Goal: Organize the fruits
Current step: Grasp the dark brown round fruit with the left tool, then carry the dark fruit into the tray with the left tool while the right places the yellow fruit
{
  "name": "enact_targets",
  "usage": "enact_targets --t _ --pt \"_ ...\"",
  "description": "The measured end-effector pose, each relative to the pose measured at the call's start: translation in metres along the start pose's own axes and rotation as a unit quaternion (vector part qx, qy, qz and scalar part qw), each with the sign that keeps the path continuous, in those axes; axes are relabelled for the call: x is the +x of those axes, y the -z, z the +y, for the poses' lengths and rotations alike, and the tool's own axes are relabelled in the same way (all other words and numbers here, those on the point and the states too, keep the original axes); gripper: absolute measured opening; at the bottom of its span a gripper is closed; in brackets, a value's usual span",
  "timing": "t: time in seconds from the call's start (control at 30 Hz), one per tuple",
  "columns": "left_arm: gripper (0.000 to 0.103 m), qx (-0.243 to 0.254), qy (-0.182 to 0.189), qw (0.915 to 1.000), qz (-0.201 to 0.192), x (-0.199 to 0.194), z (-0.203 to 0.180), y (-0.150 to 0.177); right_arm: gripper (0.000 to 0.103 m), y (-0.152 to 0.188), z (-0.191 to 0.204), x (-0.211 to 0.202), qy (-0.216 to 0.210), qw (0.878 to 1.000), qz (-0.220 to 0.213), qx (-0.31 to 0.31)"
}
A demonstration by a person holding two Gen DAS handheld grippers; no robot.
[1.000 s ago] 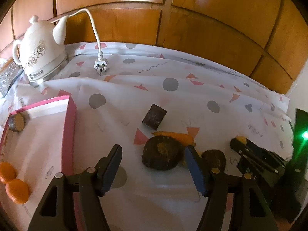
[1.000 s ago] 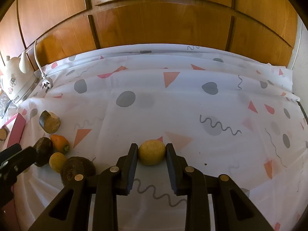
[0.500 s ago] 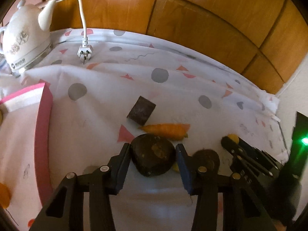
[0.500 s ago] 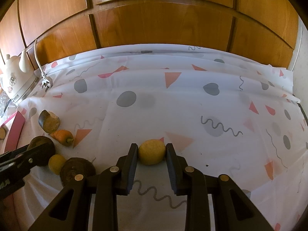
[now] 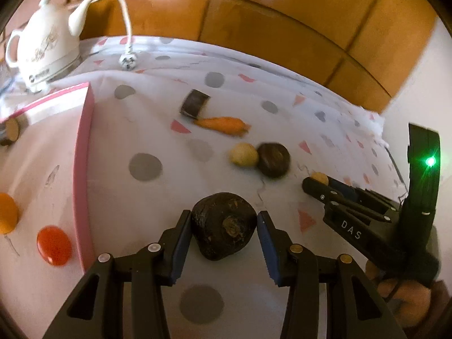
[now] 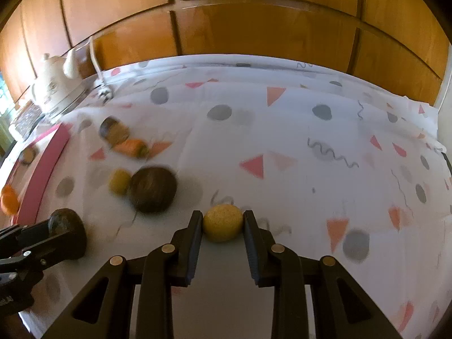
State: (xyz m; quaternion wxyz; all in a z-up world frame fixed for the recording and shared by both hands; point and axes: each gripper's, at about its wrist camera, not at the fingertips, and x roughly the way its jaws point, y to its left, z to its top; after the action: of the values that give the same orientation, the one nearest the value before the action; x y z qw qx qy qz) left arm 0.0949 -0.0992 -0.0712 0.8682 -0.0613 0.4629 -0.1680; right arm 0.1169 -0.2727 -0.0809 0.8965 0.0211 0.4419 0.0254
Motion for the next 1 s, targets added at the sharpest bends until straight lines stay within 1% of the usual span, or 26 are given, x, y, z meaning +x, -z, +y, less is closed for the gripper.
enact_targets --t 0.07,0.13,0.2,0.3,0.53,0.83,1.0 --pt "0.047 0.018 -0.009 0.9998 -0.007 0.000 -0.008 0.004 0.029 0.011 0.002 -0.007 -0.007 1.000 -0.004 0.000" --pt "0.047 0.027 -0.017 0.9994 -0.014 0.003 -0.013 0.004 0.029 0.016 0.003 -0.010 -0.005 1.000 -0.011 -0.001" --pt "0.043 0.033 -0.020 0.9992 -0.010 0.010 -0.016 0.002 0.029 0.016 0.001 -0.010 -0.009 1.000 -0.013 0.007" --pt "0.042 0.048 -0.039 0.9980 -0.015 0.016 -0.022 0.001 0.029 0.015 -0.001 -0.010 -0.014 1.000 -0.014 0.012" --pt "0.041 0.074 -0.049 0.9956 -0.030 0.019 -0.024 0.008 0.029 0.018 0.004 -0.011 0.000 1.000 -0.019 0.004" --pt "0.041 0.080 -0.053 0.9947 -0.036 0.019 -0.024 0.009 0.029 0.018 0.003 -0.010 -0.001 1.000 -0.020 0.007" --pt "0.041 0.078 -0.061 0.9945 -0.034 0.012 -0.023 0.010 0.029 0.018 0.003 -0.010 0.001 1.000 -0.020 0.005"
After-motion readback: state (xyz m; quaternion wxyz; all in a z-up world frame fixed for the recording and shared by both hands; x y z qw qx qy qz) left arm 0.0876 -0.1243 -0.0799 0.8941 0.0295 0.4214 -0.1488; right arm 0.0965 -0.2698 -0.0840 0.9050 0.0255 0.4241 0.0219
